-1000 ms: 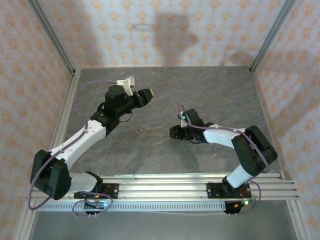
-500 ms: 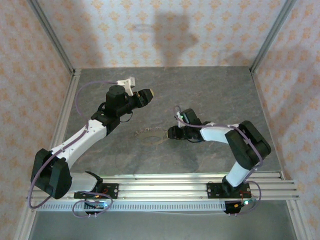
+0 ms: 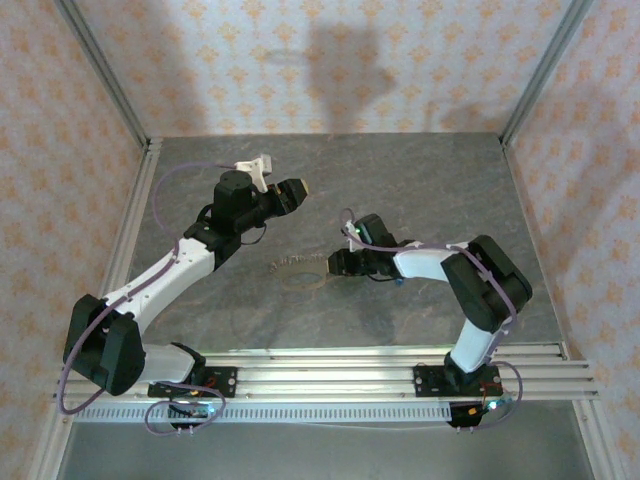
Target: Put the keys on the keyring
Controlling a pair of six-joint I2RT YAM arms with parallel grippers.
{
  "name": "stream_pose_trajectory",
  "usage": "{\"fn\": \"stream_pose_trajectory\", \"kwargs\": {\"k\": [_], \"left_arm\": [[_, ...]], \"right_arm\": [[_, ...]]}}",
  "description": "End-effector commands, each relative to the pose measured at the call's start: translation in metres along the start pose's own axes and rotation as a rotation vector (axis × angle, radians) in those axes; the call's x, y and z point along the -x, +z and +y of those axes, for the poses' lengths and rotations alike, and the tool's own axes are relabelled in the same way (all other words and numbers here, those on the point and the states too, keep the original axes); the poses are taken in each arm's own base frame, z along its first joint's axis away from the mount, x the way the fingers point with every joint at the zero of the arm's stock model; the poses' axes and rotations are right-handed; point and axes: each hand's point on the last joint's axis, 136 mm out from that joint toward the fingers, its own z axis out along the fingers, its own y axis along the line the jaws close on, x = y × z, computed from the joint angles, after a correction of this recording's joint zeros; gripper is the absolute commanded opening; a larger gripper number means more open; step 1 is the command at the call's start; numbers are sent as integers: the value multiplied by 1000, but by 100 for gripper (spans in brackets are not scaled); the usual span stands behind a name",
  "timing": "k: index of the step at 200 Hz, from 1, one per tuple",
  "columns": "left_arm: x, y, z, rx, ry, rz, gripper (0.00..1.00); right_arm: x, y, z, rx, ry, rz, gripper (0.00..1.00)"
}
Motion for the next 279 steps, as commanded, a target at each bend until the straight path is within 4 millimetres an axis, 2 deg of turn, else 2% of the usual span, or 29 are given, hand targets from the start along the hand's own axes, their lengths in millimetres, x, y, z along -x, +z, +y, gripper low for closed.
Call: {"fn": "stream_pose_trajectory", "kwargs": {"k": [1,68,113,180,216,279], "left_arm": [[8,0,-11,-31,7,-15,55],[7,-1,-10,-30,6,-17,55],[8,-2,-11,-32,8,-21,55],[8,-2,-11,-32,6,-19,55],[7,-1,-11,-33,6,-19,55],[7,-1,-11,-32,6,-18,55]], "right_arm": [[4,2,9,24,-26,-9,32],[-2,2,4,10,-10,2,24],[-7,2,0,-4,-3,15,28],[-15,2,-5,-18,3,27,27],[-15,2,-6,-19,3,27,23],[-12,1,-3,-13,1,15,9]]}}
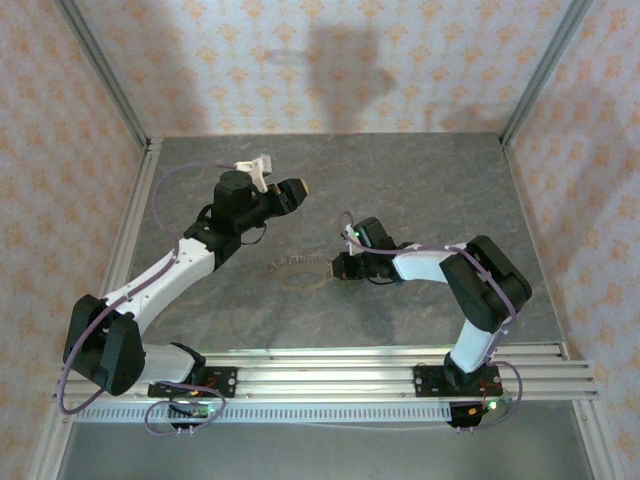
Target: Put the keys on the keyring
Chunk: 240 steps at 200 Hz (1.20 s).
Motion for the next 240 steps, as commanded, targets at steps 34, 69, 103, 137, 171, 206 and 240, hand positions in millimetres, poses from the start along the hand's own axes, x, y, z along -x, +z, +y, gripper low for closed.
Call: {"fn": "stream_pose_trajectory", "kwargs": {"k": [34,69,103,137,171,206,240], "left_arm": [[7,-1,-11,-33,9,-18,55],[6,-1,-11,-32,9,-17,55],[6,-1,-11,-34,11,-16,55],[6,-2,-12,-35,11,-17,55],[6,-1,-11,-33,10,-16,55],[5,-1,-11,-32,10,-15,55],[5,-1,-11,-31,10,-14,55]], "right_arm": [[2,-3,2,-4,3,-13,22],[5,-3,3,-5,6,-22,24],[8,-3,3,-8,8,-29,23],[10,-2,3,-9,10,-33,22],[12,-1,3,-11,14,-39,22],[14,-1,3,-14,18,-43,22],[15,0,2,-20,21,-45,21]]}}
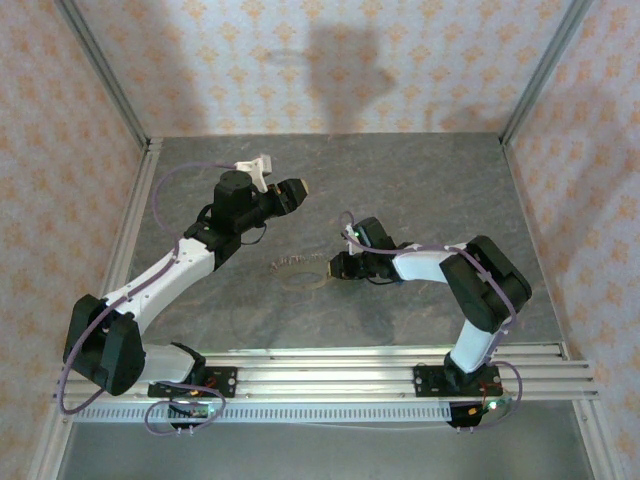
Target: Put the keys on the keyring
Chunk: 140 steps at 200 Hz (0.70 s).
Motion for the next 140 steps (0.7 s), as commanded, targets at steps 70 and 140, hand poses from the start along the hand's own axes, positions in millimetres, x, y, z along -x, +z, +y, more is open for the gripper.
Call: {"fn": "stream_pose_trajectory", "kwargs": {"k": [70,140], "left_arm": [[5,0,-10,-30,9,-12,55],[6,-1,-12,-32,10,-16,55]], "right_arm": [[18,0,3,-20,-2,-50,19],[15,1,2,-16,0,-37,15]]}}
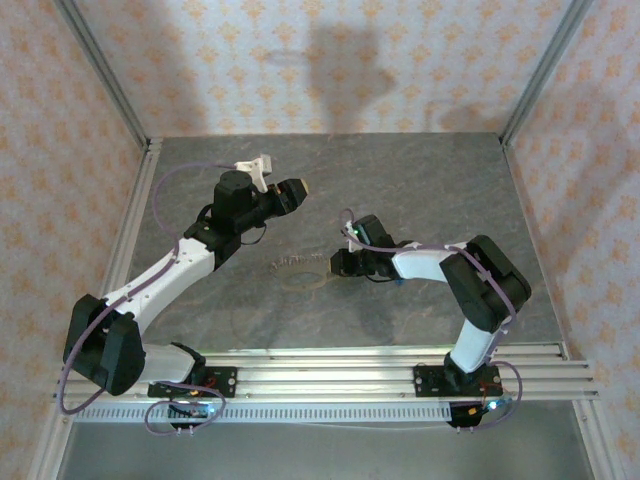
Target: Put the keys on the keyring
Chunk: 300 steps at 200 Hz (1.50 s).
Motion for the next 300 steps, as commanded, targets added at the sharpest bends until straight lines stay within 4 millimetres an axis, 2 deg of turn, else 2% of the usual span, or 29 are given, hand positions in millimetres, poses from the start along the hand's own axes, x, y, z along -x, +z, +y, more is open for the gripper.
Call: {"fn": "stream_pose_trajectory", "kwargs": {"k": [1,86,190,218,235,256,272,300], "left_arm": [[6,-1,-11,-31,10,-15,55],[6,-1,-11,-32,8,-16,55],[5,0,-12,-33,9,-15,55],[5,0,-12,-32,8,-15,55],[6,0,-12,-31,8,-16,55],[7,-1,-11,-14,9,-16,55],[9,-2,-7,27,9,-13,55],[14,-7,14,181,-31,-19,61]], "right_arm": [[6,1,2,-3,-7,-13,15],[-4,1,-1,0,2,5,20],[-9,4,0,19,2,27,14],[-9,4,-1,17,1,27,10],[-10,4,-1,14,1,26,0],[-3,-1,2,12,-7,1,0],[9,-12,11,17,-31,-37,0],[41,-41,39,68,-88,-123,0]]}}
